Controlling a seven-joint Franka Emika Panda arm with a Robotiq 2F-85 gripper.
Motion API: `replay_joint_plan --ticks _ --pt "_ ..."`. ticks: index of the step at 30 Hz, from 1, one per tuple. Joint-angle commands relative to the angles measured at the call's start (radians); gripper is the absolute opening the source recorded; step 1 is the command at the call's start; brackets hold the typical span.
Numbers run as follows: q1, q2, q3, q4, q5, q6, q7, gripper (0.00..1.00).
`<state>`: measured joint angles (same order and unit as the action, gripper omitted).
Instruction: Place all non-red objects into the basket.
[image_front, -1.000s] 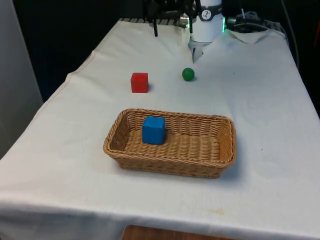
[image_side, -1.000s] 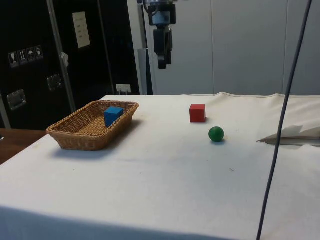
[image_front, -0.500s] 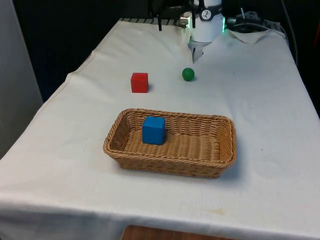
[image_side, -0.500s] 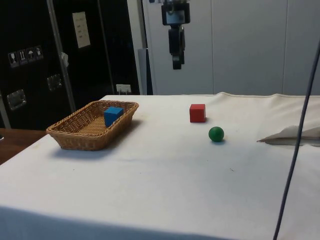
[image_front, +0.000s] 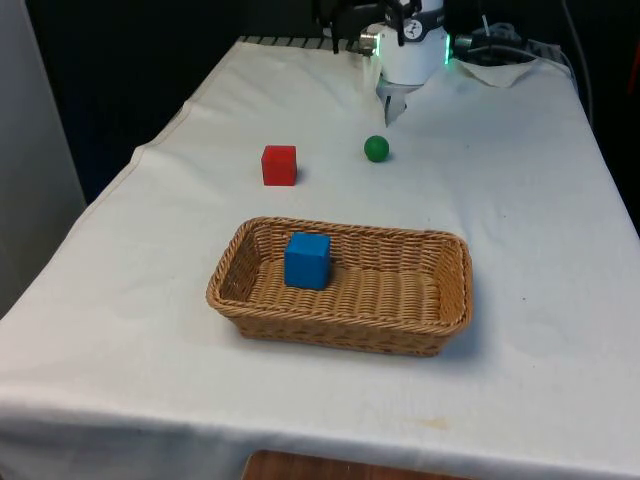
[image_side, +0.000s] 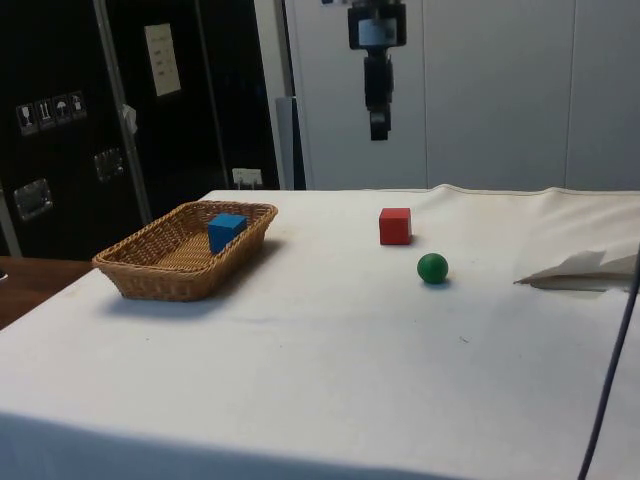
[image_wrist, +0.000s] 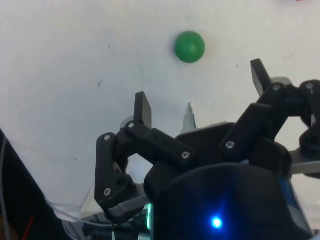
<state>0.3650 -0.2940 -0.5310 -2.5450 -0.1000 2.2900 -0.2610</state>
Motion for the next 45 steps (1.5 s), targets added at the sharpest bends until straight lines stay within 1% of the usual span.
replay_joint_plan --ticks 1,8,9,10,12,13,17,18,19,22,26,27,28,29,33,34,35,36,37,38,42,43,44,45 --pt "-0.009 -0.016 0.01 -0.018 -0.025 0.017 0.021 1.0" --pt "-0.014 -0.087 0.01 -0.079 -0.054 0.024 0.037 1.0" --pt "-0.003 -0.08 0.001 -0.07 -0.037 0.01 0.023 1.0" --pt "-0.014 -0.096 0.009 -0.086 -0.056 0.026 0.037 1.0" --pt "-0.015 -0.112 0.008 -0.101 -0.06 0.033 0.038 1.0" --pt "-0.018 -0.126 0.008 -0.119 -0.062 0.042 0.038 1.0" --pt "-0.022 -0.147 0.01 -0.151 -0.061 0.066 0.04 1.0" --pt "-0.012 -0.139 0.001 -0.138 -0.047 0.047 0.025 1.0" --pt "-0.022 -0.154 0.01 -0.166 -0.06 0.082 0.041 1.0" --pt "-0.022 -0.163 0.01 -0.189 -0.059 0.104 0.045 1.0" --pt "-0.02 -0.167 0.006 -0.208 -0.055 0.127 0.039 1.0" --pt "-0.014 -0.163 0.001 -0.201 -0.047 0.115 0.03 1.0" --pt "-0.021 -0.169 0.004 -0.215 -0.054 0.133 0.036 1.0" --pt "-0.022 -0.174 0.001 -0.226 -0.052 0.143 0.032 1.0" --pt "-0.025 -0.171 -0.003 -0.248 -0.053 0.171 0.024 1.0" --pt "-0.024 -0.164 -0.004 -0.26 -0.051 0.19 0.023 1.0" --pt "-0.021 -0.165 -0.005 -0.253 -0.046 0.173 0.021 1.0" --pt "-0.024 -0.161 -0.005 -0.265 -0.051 0.199 0.022 1.0" --pt "-0.024 -0.161 -0.005 -0.265 -0.051 0.199 0.022 1.0" --pt "-0.022 -0.15 -0.005 -0.275 -0.05 0.217 0.023 1.0" --pt "-0.018 -0.117 -0.002 -0.289 -0.047 0.257 0.027 1.0" --pt "-0.02 -0.114 -0.002 -0.291 -0.046 0.254 0.02 1.0" --pt "-0.016 -0.097 0.001 -0.294 -0.045 0.278 0.028 1.0" --pt "-0.017 -0.086 0.003 -0.293 -0.046 0.287 0.029 1.0"
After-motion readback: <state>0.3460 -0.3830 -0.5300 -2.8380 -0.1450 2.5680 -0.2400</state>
